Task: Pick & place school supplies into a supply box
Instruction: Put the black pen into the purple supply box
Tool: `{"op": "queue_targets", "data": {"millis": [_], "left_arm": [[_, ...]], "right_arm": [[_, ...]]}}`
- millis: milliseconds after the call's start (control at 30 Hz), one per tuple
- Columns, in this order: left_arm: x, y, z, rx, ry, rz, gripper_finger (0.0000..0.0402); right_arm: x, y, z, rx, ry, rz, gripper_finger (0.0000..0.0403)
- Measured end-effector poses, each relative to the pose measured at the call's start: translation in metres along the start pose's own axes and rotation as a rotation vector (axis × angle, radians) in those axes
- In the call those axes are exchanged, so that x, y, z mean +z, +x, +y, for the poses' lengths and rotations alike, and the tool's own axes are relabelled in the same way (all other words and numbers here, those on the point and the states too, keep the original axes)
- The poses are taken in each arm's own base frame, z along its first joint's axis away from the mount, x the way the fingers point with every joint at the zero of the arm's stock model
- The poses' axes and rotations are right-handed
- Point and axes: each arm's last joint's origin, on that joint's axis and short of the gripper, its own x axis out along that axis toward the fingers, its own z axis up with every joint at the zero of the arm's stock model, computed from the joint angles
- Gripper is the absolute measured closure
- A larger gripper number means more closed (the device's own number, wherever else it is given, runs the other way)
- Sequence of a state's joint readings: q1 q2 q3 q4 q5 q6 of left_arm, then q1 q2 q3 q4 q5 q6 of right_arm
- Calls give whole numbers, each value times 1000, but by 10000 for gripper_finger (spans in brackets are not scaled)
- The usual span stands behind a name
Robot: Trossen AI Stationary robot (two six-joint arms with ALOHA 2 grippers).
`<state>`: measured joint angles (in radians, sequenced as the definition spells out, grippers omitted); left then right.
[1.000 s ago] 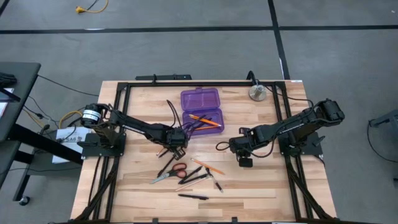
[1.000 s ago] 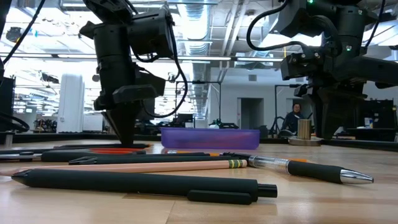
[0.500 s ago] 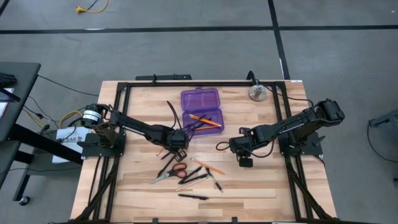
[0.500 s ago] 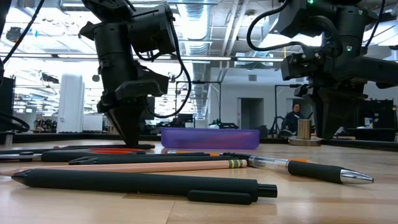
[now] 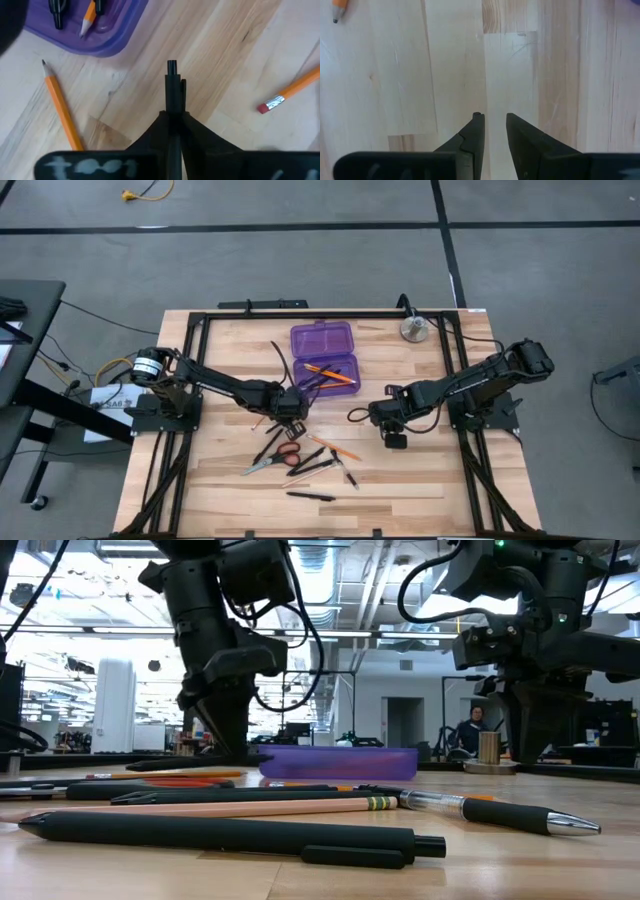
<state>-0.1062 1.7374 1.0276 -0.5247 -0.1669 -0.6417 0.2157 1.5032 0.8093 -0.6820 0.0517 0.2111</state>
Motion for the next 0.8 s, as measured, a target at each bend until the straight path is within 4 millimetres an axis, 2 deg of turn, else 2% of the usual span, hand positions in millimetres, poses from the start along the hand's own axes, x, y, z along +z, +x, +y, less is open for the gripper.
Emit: {"op": "queue_targets", "data": {"millis": [367, 633, 800], "left_arm": [[19, -17, -8, 27, 70, -67, 394], [45, -35, -8, 37, 117, -125, 400], [62, -43, 0, 37, 130, -158, 400]], "right_arm": [[-4, 0, -1, -9, -2, 39, 327], [-5, 0, -1, -11, -3, 49, 327], [-5, 0, -1, -11, -3, 52, 327]]}}
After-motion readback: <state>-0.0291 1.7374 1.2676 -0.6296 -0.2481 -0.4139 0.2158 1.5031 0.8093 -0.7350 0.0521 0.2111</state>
